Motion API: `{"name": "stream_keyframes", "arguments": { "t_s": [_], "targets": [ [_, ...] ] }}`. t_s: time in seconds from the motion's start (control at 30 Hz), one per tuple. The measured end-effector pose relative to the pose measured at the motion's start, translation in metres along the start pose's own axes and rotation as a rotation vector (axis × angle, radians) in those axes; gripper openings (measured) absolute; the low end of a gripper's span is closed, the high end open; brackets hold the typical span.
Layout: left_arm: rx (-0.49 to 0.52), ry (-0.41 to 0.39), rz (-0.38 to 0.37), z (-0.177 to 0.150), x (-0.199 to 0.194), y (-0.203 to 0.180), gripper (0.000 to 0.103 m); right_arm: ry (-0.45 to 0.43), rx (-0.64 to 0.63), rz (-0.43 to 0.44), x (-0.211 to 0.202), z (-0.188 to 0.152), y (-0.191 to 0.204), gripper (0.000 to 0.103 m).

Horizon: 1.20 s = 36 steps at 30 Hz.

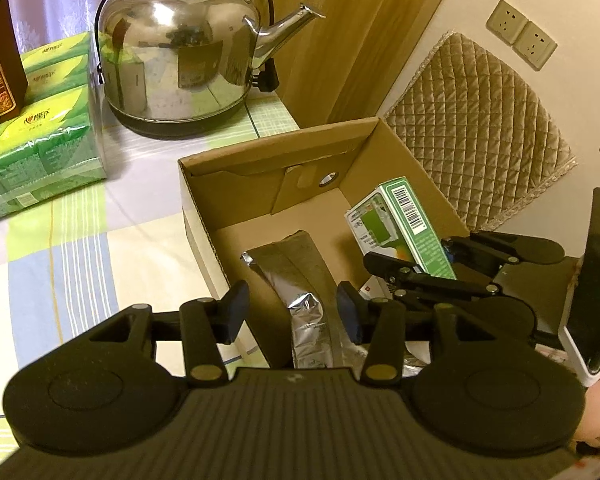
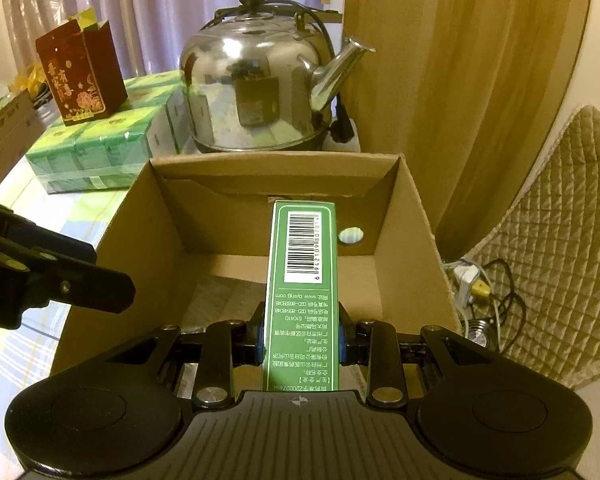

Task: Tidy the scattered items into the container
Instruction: 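Open left gripper to release the foil bag while right releases the green box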

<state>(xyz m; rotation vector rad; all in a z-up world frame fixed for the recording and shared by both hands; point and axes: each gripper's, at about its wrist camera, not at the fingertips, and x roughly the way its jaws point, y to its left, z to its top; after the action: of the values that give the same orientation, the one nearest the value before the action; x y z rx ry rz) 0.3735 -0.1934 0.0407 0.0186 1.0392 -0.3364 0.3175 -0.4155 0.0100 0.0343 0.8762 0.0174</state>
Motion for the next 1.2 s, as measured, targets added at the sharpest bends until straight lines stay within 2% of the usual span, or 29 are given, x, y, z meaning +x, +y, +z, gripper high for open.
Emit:
{"name": "stream_keyframes", "arguments": {
  "t_s": [0.17,0.23,0.3,0.53,0.77,1.03,1.13,1.2],
  "targets": [
    [-0.012,-0.006,0.004,-0.001,-0.005,0.005,0.043,-0.007,0.013,0.019,0.002,0.001,-0.001,0.028],
    [-0.023,-0.008,0.002,-0.001,-0.006,0.007,0.043,-0.020,0.036,0.026,0.000,0.001,-0.004,0.033],
    [-0.028,-0.011,0.007,-0.002,-0.007,0.009,0.043,-0.030,0.048,0.021,-0.002,0.002,-0.006,0.043],
    [-0.034,-0.013,0.000,-0.005,-0.009,0.013,0.045,-0.040,0.045,0.009,-0.011,0.000,-0.007,0.047],
    [-0.022,-0.013,0.002,-0.008,-0.014,0.009,0.047,-0.041,0.030,0.006,-0.020,-0.002,-0.001,0.056],
    [-0.017,-0.025,0.013,-0.017,-0.031,0.004,0.052,-0.050,0.018,0.006,-0.045,-0.007,0.004,0.073],
    [-0.017,-0.031,0.012,-0.023,-0.038,-0.001,0.062,-0.053,0.018,0.005,-0.057,-0.010,0.004,0.084],
    [-0.010,-0.033,0.011,-0.027,-0.042,-0.006,0.063,-0.056,0.012,0.001,-0.066,-0.013,0.004,0.088]
  ]
}}
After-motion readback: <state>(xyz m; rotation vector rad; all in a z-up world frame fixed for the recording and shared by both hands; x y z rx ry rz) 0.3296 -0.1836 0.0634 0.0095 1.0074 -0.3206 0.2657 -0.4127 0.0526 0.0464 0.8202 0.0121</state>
